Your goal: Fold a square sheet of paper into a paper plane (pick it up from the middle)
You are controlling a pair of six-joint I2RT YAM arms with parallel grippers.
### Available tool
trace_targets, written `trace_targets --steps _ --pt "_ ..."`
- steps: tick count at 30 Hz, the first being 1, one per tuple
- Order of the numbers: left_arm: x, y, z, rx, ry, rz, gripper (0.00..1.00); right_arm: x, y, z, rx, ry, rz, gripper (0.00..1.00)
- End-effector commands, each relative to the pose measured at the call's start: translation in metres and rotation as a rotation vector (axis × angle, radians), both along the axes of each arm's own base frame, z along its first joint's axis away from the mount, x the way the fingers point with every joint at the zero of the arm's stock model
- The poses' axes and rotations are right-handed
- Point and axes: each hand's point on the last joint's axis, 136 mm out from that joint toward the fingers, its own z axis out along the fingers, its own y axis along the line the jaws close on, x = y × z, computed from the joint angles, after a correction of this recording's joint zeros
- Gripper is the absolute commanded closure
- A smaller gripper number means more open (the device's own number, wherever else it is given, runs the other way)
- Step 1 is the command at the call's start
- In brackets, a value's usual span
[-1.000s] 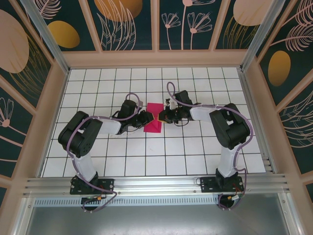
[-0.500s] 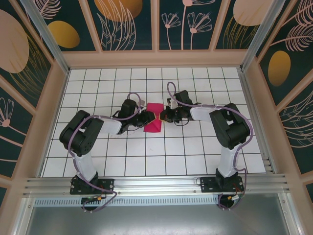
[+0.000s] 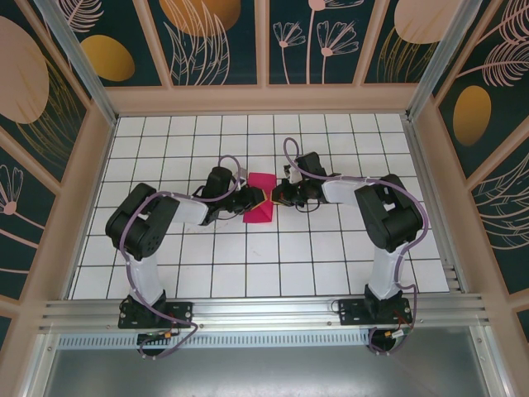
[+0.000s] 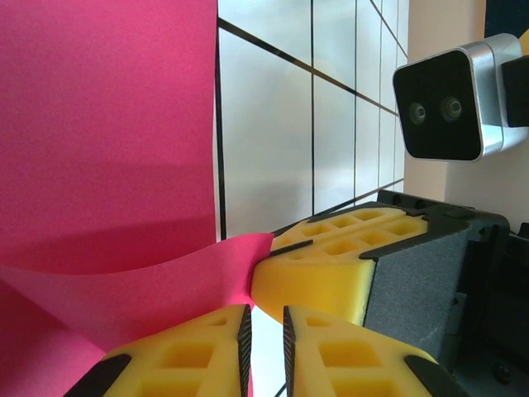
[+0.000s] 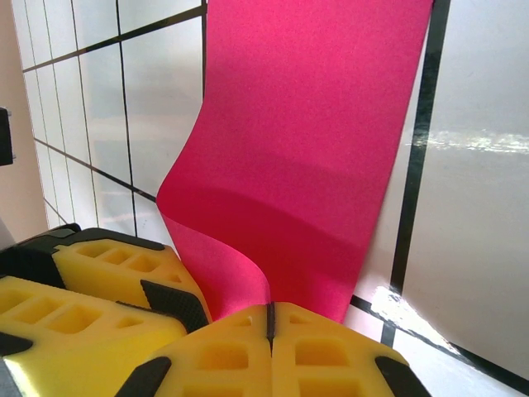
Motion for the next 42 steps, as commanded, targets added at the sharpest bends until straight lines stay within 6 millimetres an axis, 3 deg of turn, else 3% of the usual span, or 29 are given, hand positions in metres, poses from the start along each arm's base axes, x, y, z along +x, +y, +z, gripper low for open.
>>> trace_targets --steps 1,28,42 --pt "0.005 -0.006 0.003 -0.024 -0.008 -0.014 0.79 0.0 -0.007 -0.015 -0.041 0.019 -0.003 0.97" --pt "0.003 -0.006 -0.014 0.0 0.028 -0.011 0.81 0.001 -0.011 -0.031 -0.072 0.052 -0.017 0.97" --pt "0.002 -0.006 -0.012 -0.008 0.022 -0.017 0.81 0.007 -0.006 -0.026 -0.054 0.017 0.0 0.97"
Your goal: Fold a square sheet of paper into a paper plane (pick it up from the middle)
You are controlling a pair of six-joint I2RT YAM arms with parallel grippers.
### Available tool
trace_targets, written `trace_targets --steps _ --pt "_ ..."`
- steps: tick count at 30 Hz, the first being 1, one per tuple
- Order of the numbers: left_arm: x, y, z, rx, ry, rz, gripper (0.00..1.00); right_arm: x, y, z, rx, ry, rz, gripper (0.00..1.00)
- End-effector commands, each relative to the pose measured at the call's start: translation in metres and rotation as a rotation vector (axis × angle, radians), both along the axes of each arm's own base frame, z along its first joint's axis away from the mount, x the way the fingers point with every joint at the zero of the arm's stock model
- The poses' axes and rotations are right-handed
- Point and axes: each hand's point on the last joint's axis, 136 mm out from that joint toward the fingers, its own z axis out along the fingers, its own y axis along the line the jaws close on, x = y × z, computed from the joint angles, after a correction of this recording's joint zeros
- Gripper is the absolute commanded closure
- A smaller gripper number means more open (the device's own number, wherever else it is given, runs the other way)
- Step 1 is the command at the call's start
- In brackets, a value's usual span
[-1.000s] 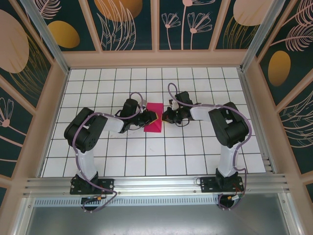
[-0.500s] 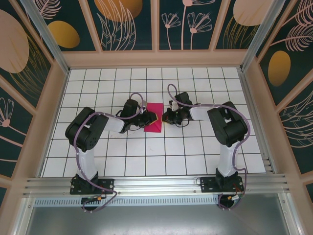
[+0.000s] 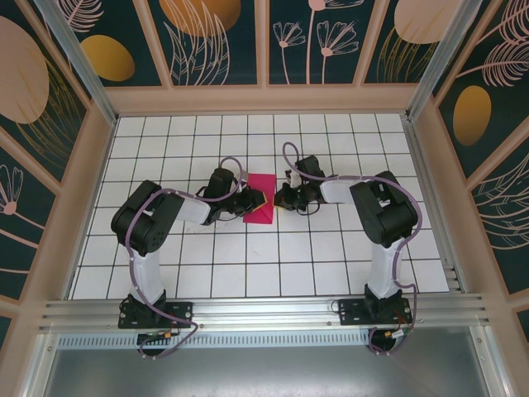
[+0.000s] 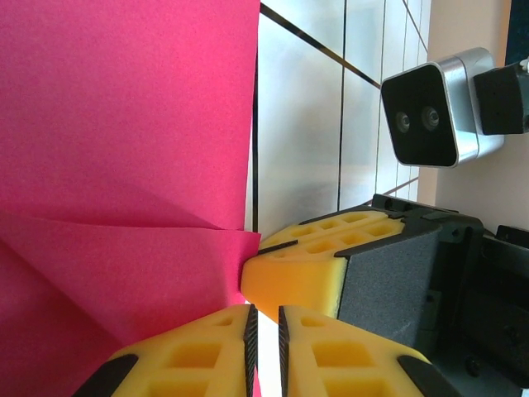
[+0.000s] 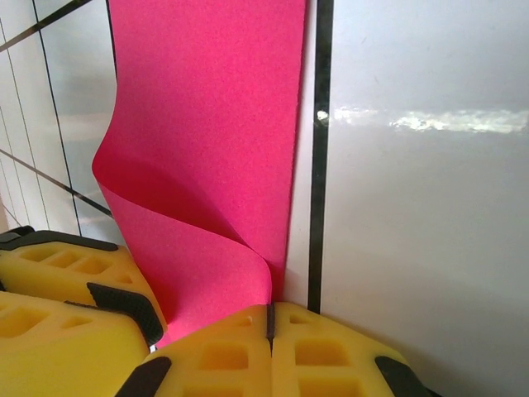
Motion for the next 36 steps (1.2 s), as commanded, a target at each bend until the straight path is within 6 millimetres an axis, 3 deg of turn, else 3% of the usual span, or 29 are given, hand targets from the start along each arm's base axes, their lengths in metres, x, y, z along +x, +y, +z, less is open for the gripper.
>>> trace_targets --steps 1,12,36 --pt "0.002 -0.005 0.005 -0.023 -0.013 -0.013 0.81 0.009 0.002 0.003 0.006 -0.032 0.011 0.97" --pt "0.002 -0.005 0.017 -0.041 -0.046 -0.013 0.81 0.01 0.004 0.022 0.045 -0.098 0.028 0.97" --pt "0.0 0.0 -0.009 0.024 0.016 0.005 0.82 0.013 0.0 0.005 -0.005 -0.064 0.012 0.97"
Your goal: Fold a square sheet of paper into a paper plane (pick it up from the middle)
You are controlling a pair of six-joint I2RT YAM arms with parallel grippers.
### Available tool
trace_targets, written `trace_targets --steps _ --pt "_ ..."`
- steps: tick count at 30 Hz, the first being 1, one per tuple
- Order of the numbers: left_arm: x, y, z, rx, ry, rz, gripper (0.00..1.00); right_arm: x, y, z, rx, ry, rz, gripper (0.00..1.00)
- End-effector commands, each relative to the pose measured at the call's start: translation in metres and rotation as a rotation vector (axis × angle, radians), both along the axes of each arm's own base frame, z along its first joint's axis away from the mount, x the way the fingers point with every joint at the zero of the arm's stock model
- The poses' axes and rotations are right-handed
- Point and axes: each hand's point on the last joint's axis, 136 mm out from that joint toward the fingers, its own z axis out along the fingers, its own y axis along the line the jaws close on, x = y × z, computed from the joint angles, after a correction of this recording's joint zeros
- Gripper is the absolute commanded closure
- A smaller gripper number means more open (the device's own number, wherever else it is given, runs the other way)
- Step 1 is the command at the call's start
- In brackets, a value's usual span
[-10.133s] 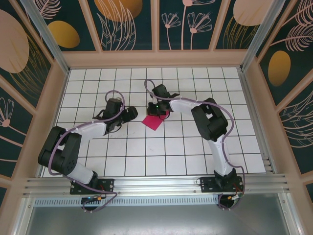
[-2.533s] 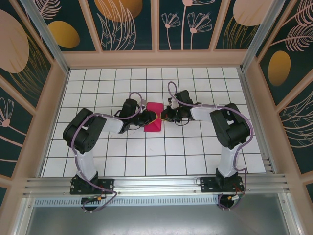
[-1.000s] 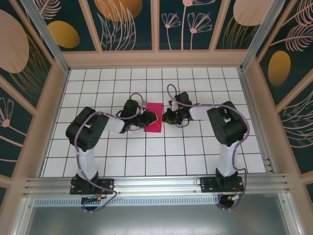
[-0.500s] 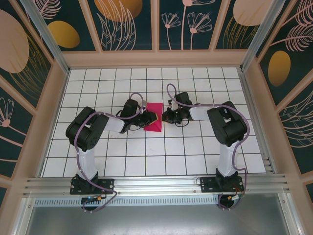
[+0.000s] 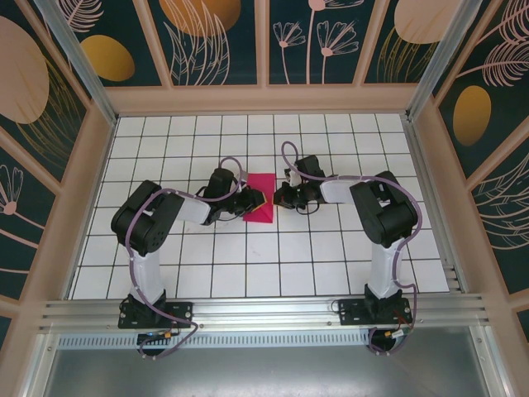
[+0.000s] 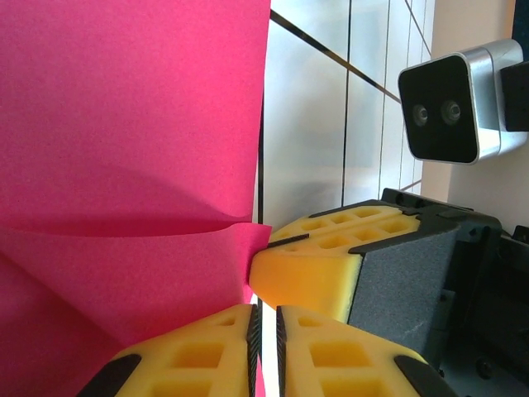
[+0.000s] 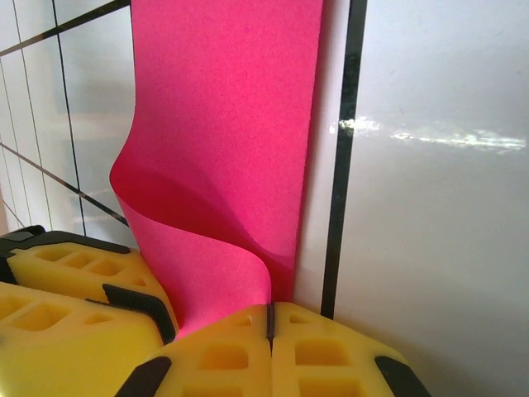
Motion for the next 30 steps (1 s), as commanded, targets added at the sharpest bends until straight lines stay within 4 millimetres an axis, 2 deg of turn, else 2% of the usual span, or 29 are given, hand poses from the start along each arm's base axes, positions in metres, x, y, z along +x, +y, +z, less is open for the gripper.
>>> trace_targets --steps 1,30 --pt "0.0 0.0 -0.008 0.019 0.014 -0.001 0.82 0.009 -0.001 0.001 -0.013 -0.02 -0.005 0.97" --pt "-0.006 0.01 -0.027 0.083 0.061 0.024 0.83 0.01 0.001 -0.006 -0.02 -0.009 0.013 0.97"
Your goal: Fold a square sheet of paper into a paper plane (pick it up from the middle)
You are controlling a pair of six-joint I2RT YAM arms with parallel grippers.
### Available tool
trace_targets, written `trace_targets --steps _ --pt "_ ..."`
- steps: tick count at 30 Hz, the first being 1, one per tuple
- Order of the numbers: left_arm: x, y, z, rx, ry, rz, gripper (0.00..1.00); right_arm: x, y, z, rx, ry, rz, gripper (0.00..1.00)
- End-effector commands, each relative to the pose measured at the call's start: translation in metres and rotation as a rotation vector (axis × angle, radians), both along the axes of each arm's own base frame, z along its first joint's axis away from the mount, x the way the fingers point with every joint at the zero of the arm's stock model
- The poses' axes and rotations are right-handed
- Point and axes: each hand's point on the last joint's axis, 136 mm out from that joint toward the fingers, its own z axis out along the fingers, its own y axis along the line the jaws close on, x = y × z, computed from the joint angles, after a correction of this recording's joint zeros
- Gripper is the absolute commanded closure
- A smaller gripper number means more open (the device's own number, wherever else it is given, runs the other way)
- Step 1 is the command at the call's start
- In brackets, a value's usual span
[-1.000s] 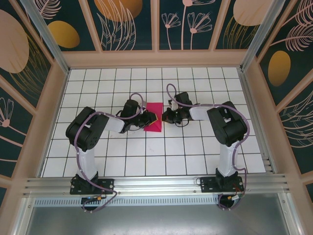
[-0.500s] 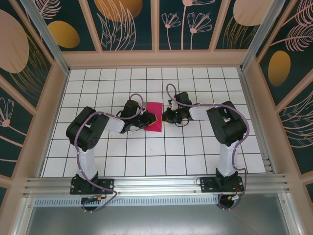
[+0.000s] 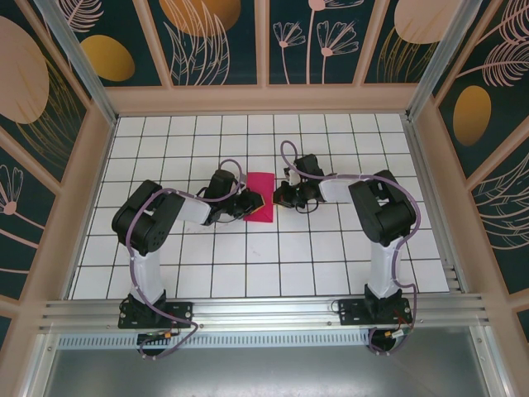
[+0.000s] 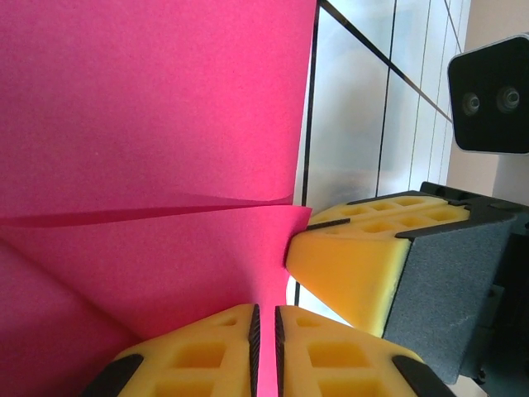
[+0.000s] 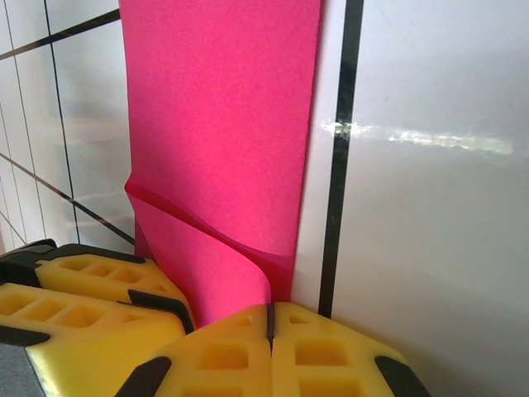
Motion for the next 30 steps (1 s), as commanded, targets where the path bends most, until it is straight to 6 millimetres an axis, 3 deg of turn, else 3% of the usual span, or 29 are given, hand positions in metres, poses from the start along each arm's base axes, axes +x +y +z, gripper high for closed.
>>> trace_targets --steps 1,11,23,30 --pt "-0.004 0.004 -0.013 0.038 0.022 0.001 0.83 0.005 0.001 -0.003 -0.006 -0.006 0.017 0.97" --pt "-0.005 0.009 -0.021 0.075 0.043 0.016 0.84 0.006 0.0 -0.004 -0.02 0.0 0.013 0.96" --pt "-0.005 0.026 -0.039 0.203 0.09 0.082 0.84 0.02 -0.007 0.043 -0.031 -0.117 -0.039 0.84" --pt "-0.004 0.034 -0.047 0.267 0.101 0.127 0.85 0.004 0.004 0.042 0.018 -0.107 0.019 0.86"
